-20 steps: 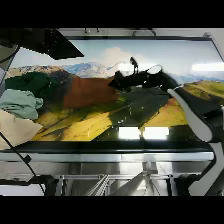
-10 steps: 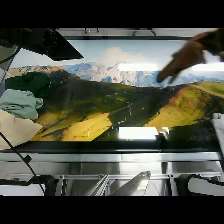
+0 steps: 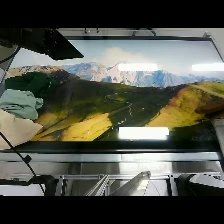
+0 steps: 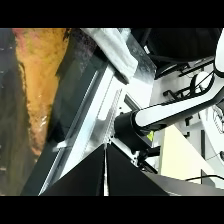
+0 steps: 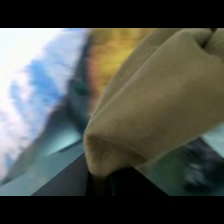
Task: Fold the shirts.
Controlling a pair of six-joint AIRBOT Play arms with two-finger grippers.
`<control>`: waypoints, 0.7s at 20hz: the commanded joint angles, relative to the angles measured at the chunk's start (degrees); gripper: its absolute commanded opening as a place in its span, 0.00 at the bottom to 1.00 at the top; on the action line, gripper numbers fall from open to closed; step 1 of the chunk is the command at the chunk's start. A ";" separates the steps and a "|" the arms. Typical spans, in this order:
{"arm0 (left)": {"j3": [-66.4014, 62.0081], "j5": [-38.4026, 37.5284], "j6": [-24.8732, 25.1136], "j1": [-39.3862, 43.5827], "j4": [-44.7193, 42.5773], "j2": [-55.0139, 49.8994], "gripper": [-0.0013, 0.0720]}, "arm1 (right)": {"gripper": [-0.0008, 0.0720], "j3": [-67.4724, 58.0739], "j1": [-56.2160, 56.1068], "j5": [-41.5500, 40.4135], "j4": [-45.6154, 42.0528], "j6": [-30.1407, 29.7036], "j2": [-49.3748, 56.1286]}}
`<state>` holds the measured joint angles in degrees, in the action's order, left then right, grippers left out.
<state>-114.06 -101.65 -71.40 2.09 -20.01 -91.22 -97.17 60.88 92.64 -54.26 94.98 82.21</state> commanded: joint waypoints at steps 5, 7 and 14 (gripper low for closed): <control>0.02 0.28 1.11 0.15 -0.02 -0.02 0.02 | 0.04 0.17 4.68 13.09 -27.71 2.47 -0.63; 0.02 0.28 1.11 0.63 -0.02 -0.02 0.02 | 0.04 2.89 4.74 13.07 -33.94 4.42 -1.38; 0.02 -0.15 1.11 2.29 -0.39 -0.02 0.02 | 0.05 26.01 4.74 5.01 -49.44 6.23 -1.42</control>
<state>-114.06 -101.67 -70.37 3.73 -20.03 -91.22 -79.26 65.58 102.61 -96.95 100.55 80.47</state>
